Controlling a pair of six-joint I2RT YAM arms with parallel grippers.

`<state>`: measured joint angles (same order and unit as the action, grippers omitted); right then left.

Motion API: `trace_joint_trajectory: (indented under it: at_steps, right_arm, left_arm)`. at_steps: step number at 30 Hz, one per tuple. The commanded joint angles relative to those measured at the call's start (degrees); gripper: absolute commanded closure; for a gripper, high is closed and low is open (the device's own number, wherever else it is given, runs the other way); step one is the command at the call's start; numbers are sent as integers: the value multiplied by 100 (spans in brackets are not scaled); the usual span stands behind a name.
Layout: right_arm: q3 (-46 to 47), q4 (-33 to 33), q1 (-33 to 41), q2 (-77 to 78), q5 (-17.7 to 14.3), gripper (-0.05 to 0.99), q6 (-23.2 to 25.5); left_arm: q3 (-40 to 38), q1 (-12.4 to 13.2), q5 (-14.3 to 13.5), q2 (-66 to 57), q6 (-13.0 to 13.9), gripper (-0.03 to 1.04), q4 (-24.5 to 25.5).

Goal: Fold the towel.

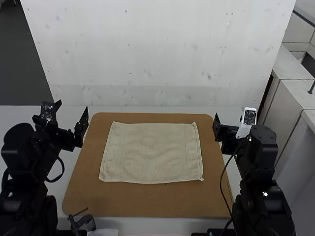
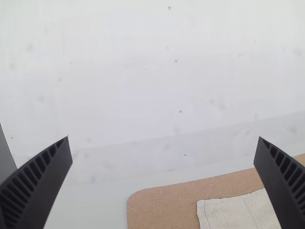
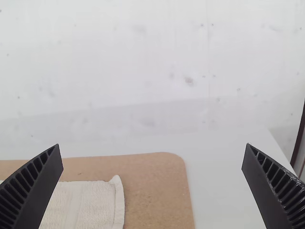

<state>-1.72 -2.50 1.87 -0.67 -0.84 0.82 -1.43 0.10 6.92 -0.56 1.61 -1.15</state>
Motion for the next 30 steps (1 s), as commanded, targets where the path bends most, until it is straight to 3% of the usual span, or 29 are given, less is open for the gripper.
trace_joint_trajectory:
  at_steps: [1, 3, 4, 9, 10, 11, 13, 19, 21, 24, 26, 27, 29, 30]
  right_arm:
    - [-154, -49, 86, 58, 40, -3, -3]
    - [-154, -40, 86, 49, 40, -3, -3]
    - [-154, -40, 77, 40, 31, -3, 6]
    - [-154, -40, 86, 67, 23, -3, 6]
    - [-154, -40, 86, 75, 23, -3, 6]
    - [-162, -40, 94, 84, 31, -3, 6]
    - [-268, -128, 94, 93, 40, -3, 6]
    - [-909, -251, 112, -874, 58, -3, 6]
    - [-1094, -242, 121, -1348, 14, -3, 15]
    - [-1331, -207, 121, -2078, -4, -3, 59]
    - [-1516, -163, 130, -2561, 5, -3, 94]
    - [-1613, -93, 130, -2843, 23, -3, 103]
    - [-1824, 57, 138, -3502, 5, -3, 138]
    - [-1955, 66, 165, -3853, 5, -3, 147]
  left_arm:
    - [11, -19, 152, 38, -38, 2, -43]
    - [20, -36, 662, 12, 33, 2, -43]
    - [20, -36, 758, 12, 33, 2, -43]
    - [20, -36, 785, 12, 24, 2, -43]
    - [29, -36, 688, 12, -11, 2, -52]
    - [38, -36, 627, 21, -73, 2, -96]
    - [11, -27, 644, 65, -442, 5, -184]
    - [-472, -19, 688, -226, -679, 8, -8]
    - [-595, -19, 662, -542, -670, 8, 36]
    - [-780, -19, 301, -920, -644, 8, 71]
    - [-991, -27, 275, -1201, -635, 8, 247]
    - [-1140, -27, 275, -1430, -574, 8, 299]
    - [-1544, -36, 398, -2062, -187, 8, 458]
    - [-1764, -27, 416, -2352, -187, 8, 704]
